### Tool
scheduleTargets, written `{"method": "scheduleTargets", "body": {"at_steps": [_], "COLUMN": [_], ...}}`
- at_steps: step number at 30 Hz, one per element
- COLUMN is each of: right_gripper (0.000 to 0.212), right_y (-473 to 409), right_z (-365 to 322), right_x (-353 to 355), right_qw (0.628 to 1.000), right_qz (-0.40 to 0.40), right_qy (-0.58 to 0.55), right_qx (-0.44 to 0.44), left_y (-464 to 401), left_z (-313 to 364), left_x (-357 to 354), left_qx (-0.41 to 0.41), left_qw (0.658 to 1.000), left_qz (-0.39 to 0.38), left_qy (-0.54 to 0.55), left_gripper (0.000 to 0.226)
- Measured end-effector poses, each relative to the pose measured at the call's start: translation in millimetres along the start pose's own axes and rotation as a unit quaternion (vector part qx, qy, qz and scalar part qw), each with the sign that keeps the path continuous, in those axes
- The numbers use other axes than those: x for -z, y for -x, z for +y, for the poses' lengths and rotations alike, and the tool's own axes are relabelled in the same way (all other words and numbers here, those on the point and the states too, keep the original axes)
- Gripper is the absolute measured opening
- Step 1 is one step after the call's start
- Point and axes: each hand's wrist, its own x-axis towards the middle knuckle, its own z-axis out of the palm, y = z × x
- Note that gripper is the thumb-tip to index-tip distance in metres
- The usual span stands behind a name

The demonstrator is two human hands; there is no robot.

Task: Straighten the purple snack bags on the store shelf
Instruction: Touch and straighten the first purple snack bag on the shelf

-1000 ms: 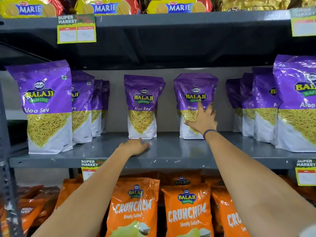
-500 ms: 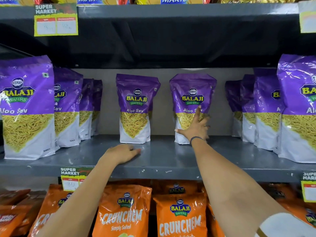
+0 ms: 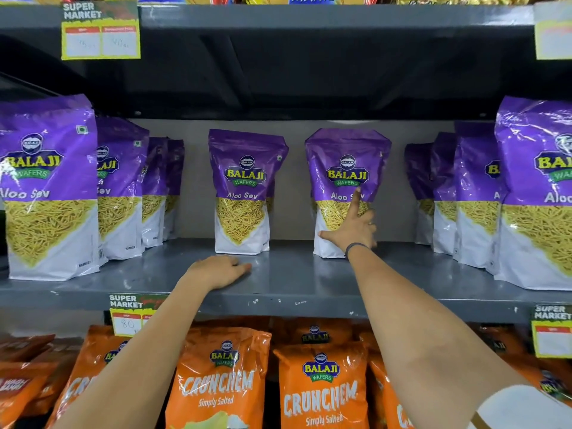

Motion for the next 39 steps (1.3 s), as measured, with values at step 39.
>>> {"method": "scheduleTargets", "body": {"at_steps": [39], "right_gripper": [0.122], "right_y": [88.6], "right_z": [15.2], "right_x": [61.5], "right_qw": [0.998], "right_qz": [0.050], "right_qy": [0.021], "right_qx": [0.040], "left_y": [-7.0], "left_z": [-7.4], "left_x": [-4.1], "left_qx": [-0.014], "left_qw": [1.000], "left_qz": [0.005], "left_qy": [-0.005], "left_gripper": [0.061]}}
